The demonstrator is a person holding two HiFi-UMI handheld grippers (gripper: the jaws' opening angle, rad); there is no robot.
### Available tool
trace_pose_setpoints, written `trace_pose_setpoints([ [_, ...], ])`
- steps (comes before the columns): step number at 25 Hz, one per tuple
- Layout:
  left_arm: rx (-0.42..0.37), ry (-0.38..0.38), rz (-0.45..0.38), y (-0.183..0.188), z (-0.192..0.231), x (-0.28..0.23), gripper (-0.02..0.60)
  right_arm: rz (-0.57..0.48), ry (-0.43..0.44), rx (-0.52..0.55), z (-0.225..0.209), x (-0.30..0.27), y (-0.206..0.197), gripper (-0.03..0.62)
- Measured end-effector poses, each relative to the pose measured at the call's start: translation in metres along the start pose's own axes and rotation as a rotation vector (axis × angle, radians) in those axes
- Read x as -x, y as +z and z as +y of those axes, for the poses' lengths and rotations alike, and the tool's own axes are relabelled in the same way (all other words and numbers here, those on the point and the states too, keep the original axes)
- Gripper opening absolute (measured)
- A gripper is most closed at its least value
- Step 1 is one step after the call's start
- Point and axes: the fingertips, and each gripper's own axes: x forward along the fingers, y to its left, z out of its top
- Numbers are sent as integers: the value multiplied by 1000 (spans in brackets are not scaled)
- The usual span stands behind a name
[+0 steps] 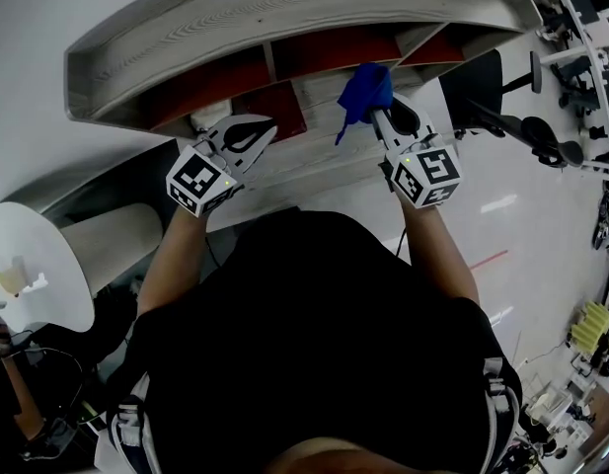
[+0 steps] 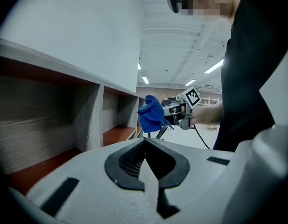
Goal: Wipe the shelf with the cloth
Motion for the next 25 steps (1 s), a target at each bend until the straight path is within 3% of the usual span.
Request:
trace_pose_setpoints([
  [15, 3, -132, 23, -11, 8, -8, 17, 20, -72, -13, 8, -12, 7, 69],
  [25, 47, -55, 0, -3, 10, -13, 17, 34, -10, -12, 5, -15, 9, 69],
])
